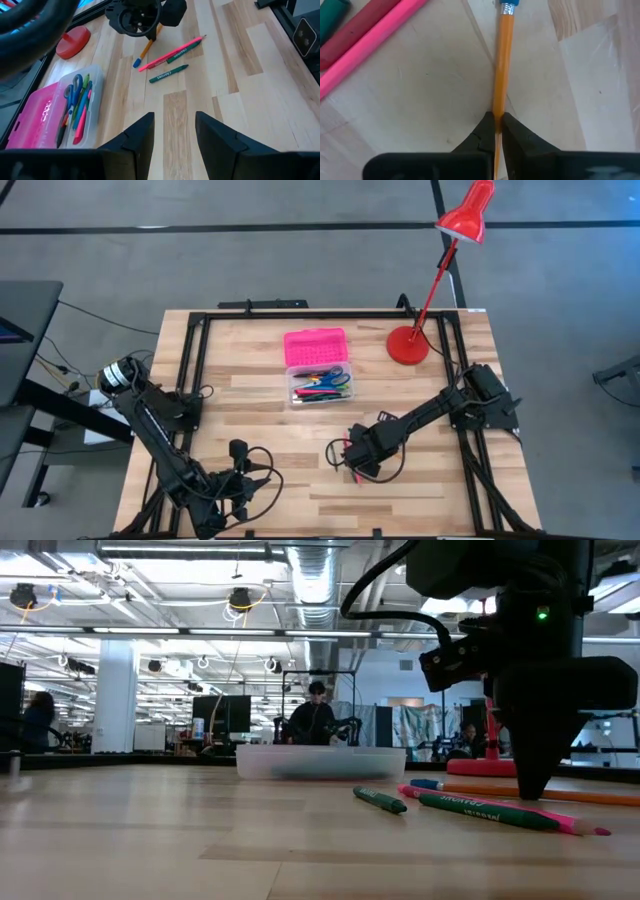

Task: Pick & place school supplies into a supply box
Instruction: Put the orange pencil into the pink supply box

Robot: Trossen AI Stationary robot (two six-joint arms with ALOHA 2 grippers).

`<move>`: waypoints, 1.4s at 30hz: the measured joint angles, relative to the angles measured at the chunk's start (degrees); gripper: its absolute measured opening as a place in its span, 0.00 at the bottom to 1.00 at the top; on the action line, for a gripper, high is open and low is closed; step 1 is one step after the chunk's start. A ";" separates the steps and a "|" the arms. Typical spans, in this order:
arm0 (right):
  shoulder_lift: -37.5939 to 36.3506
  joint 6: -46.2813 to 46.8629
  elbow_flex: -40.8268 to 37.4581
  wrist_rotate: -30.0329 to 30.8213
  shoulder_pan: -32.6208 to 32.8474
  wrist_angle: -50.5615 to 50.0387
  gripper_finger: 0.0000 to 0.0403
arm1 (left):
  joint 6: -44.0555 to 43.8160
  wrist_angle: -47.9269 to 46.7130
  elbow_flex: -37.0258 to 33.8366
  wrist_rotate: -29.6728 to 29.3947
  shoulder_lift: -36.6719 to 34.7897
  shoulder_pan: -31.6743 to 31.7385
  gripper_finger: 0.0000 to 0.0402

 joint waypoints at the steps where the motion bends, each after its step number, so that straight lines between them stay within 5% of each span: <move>1: 0.02 -0.02 0.00 0.17 0.00 -0.07 0.01 | 0.00 -0.01 0.00 0.00 0.00 0.00 0.35; 28: -0.37 -8.52 6.24 10.05 0.31 -8.45 0.00 | -2.89 -3.28 0.02 -0.42 0.00 0.00 0.35; 42: -0.57 -27.04 13.02 17.63 -12.69 1.04 0.00 | -3.61 -4.72 0.02 -0.44 0.00 0.00 0.35</move>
